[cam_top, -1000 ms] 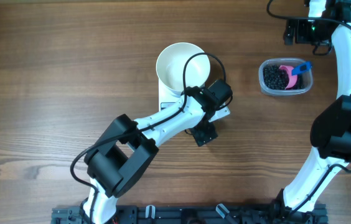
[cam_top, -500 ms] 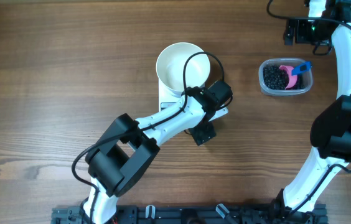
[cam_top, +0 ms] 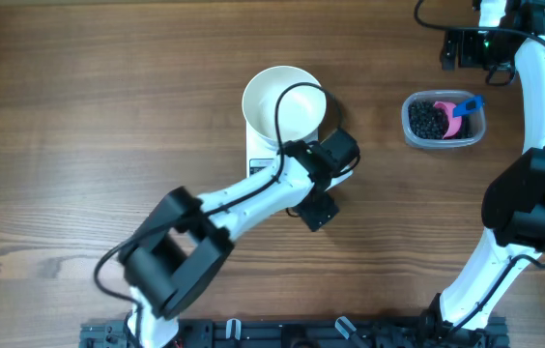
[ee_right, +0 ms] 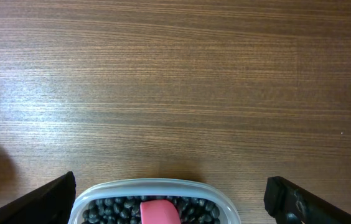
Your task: Scoop item into bowl and weigh 150g on scale
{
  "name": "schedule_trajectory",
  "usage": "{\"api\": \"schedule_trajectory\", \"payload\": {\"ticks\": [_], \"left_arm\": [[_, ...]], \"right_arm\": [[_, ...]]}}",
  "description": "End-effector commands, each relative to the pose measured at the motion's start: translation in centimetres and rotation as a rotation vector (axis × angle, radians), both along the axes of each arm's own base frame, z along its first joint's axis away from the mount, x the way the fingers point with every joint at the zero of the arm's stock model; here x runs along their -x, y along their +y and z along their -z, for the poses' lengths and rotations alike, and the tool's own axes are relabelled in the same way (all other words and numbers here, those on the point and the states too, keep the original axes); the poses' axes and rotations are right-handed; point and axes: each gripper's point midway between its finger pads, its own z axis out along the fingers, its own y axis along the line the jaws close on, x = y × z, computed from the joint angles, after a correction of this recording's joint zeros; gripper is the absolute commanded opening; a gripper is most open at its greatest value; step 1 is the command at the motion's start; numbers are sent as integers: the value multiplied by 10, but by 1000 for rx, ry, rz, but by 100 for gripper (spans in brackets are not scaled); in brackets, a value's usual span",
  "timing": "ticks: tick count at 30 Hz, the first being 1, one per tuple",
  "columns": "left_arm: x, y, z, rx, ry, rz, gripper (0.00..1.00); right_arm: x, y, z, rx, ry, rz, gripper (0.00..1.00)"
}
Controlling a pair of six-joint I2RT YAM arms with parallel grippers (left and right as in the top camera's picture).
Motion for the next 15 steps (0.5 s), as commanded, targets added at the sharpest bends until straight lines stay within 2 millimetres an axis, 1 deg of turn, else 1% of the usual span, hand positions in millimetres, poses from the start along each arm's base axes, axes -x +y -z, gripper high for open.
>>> {"api": "schedule_trajectory", "payload": {"ticks": [1, 3, 5, 7, 8, 9, 10, 12, 13, 15], "left_arm": [[15, -7, -69, 172, -12, -75, 100], [18, 5, -104, 222, -47, -119, 100], [13, 22, -127, 258, -76, -180, 100], [-6, 51, -146, 294, -117, -296, 100], [-22, 72, -156, 324, -147, -398, 100], [-35, 87, -163, 344, -173, -465, 99], [-57, 114, -173, 378, -225, -572, 100], [-91, 161, -183, 416, -303, -741, 100], [-105, 186, -187, 432, -338, -833, 100], [-124, 239, -194, 463, -403, -1021, 100]], "right_arm": [[-2, -1, -19, 8, -43, 14, 100], [-2, -1, -19, 8, -43, 14, 100], [-2, -1, -19, 8, -43, 14, 100], [-2, -1, -19, 8, -43, 14, 100], [-2, -1, -19, 8, -43, 14, 100], [-2, -1, -19, 8, -43, 14, 100], [-2, -1, -19, 8, -43, 14, 100], [-2, -1, -19, 8, -43, 14, 100], [-2, -1, -19, 8, -44, 14, 100], [-2, -1, -19, 8, -43, 14, 100]]}}
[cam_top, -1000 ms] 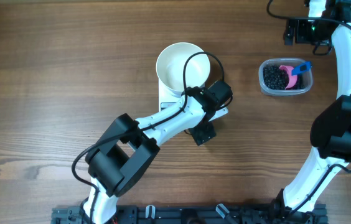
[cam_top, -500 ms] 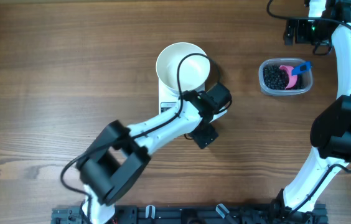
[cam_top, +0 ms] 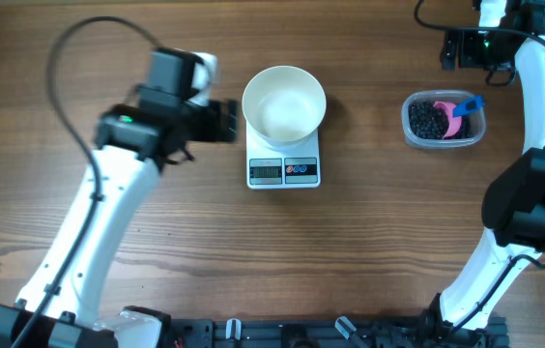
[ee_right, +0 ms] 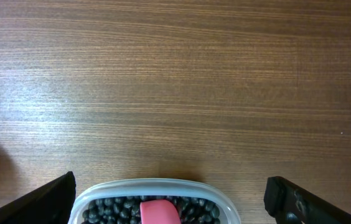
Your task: Scoop item into bowl and weigh 150g on scale
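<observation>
A white bowl [cam_top: 284,101] stands empty on the small white scale [cam_top: 284,170] at the table's middle. To its right, a clear tub [cam_top: 444,120] of black beans [ee_right: 110,208] holds a pink scoop [cam_top: 454,112] with a blue handle. My right gripper [ee_right: 169,182] is open, its fingers [ee_right: 48,200] spread wide at either side of the tub's far rim, nothing held. In the overhead view my left gripper [cam_top: 218,122] sits just left of the bowl, pointing at it; whether its jaws are open does not show.
The table [cam_top: 79,222] is brown wood. The left arm [cam_top: 99,222] rises from the front left edge. The right arm [cam_top: 533,184] runs along the right edge. A black rail [cam_top: 282,333] lines the front.
The left arm was stretched across the scale with its gripper at the scale's front right. Now it has swung to the left, gripper beside the bowl's left rim. The right gripper has not moved.
</observation>
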{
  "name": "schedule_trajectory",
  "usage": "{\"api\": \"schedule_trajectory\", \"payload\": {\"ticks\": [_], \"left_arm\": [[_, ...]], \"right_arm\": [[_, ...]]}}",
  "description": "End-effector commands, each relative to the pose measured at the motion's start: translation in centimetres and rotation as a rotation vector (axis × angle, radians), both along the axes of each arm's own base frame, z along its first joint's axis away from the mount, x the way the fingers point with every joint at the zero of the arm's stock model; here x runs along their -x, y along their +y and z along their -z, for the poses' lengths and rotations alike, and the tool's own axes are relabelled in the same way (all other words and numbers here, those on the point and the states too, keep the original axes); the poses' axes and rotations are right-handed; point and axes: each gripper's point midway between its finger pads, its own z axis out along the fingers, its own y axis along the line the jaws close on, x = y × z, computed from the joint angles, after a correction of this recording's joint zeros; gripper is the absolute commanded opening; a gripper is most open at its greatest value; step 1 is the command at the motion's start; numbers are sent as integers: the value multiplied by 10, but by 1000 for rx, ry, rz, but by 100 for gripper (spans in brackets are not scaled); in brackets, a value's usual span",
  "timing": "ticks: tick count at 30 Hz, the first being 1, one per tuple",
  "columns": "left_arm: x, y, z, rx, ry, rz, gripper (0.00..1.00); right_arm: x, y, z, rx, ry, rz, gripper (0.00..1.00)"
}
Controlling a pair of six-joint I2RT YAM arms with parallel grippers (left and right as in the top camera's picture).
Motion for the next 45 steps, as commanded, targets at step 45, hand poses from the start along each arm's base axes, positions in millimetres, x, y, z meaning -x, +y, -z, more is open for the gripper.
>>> {"api": "schedule_trajectory", "payload": {"ticks": [45], "left_arm": [[-5, 167, -6, 77, -12, -546, 100]], "right_arm": [[-2, -1, -19, 8, -41, 14, 100]]}}
